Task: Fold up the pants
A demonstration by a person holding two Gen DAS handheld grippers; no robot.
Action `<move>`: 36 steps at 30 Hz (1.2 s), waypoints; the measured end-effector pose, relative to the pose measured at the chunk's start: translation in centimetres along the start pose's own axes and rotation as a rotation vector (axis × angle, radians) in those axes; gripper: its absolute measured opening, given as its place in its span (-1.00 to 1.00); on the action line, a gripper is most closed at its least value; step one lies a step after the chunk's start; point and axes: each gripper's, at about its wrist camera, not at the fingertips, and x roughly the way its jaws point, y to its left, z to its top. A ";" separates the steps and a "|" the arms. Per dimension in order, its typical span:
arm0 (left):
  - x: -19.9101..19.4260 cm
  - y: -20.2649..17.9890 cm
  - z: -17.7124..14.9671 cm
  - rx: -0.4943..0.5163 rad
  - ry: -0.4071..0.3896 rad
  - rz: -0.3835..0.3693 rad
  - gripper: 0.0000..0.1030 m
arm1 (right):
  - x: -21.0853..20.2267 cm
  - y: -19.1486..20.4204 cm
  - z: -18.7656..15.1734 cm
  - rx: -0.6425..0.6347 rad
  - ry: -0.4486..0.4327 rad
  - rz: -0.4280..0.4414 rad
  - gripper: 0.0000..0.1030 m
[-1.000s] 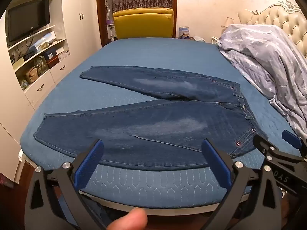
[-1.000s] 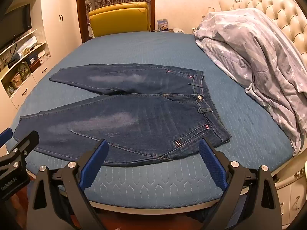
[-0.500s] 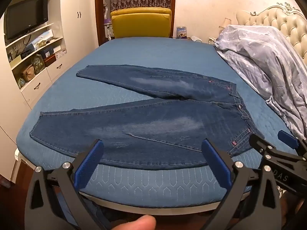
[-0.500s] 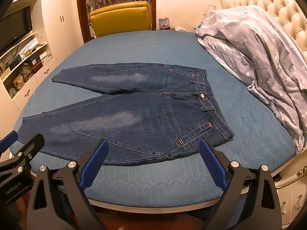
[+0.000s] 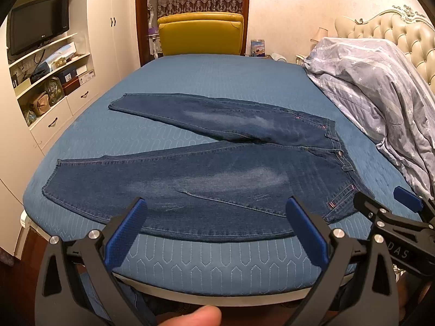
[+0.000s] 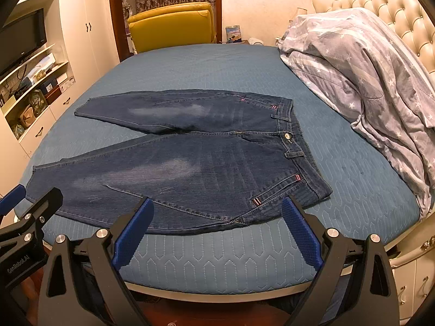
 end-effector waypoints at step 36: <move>-0.1 1.0 0.4 -0.019 0.004 -0.009 0.97 | 0.1 0.4 0.0 0.006 0.001 0.005 0.77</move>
